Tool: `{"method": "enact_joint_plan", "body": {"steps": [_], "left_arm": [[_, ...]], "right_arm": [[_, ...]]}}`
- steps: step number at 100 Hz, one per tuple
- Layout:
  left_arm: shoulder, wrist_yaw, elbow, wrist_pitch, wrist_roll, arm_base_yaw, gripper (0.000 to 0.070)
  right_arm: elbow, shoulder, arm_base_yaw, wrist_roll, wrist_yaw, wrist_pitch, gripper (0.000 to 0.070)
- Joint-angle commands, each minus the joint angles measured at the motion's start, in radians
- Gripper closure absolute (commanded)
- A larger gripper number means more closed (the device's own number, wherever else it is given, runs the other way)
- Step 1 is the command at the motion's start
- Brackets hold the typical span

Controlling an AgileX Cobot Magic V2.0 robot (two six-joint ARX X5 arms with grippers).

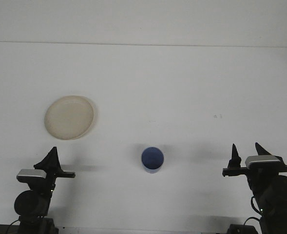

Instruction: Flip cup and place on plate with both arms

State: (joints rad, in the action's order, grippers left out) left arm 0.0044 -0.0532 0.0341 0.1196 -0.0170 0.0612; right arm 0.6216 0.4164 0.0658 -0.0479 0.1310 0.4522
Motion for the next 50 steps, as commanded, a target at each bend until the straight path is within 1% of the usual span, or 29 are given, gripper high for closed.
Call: {"method": "enact_joint_plan", "body": {"steps": [1, 5, 33, 50], "left_arm": [[-0.001, 0.001, -0.02, 0.012, 0.002, 0.0, 0.0688], [-0.001, 0.001, -0.02, 0.014, 0.01, 0.0, 0.0688], [-0.001, 0.0, -0.02, 0.013, 0.009, 0.0, 0.0688], [-0.001, 0.001, -0.019, 0.014, -0.03, 0.0, 0.0688]], "right_arm": [[0.005, 0.003, -0.001, 0.007, 0.0, -0.011, 0.0221], [0.005, 0.003, -0.001, 0.007, 0.0, -0.011, 0.0221], [0.005, 0.003, -0.001, 0.007, 0.0, -0.011, 0.0221], [0.005, 0.003, -0.001, 0.007, 0.0, -0.011, 0.0221]]}}
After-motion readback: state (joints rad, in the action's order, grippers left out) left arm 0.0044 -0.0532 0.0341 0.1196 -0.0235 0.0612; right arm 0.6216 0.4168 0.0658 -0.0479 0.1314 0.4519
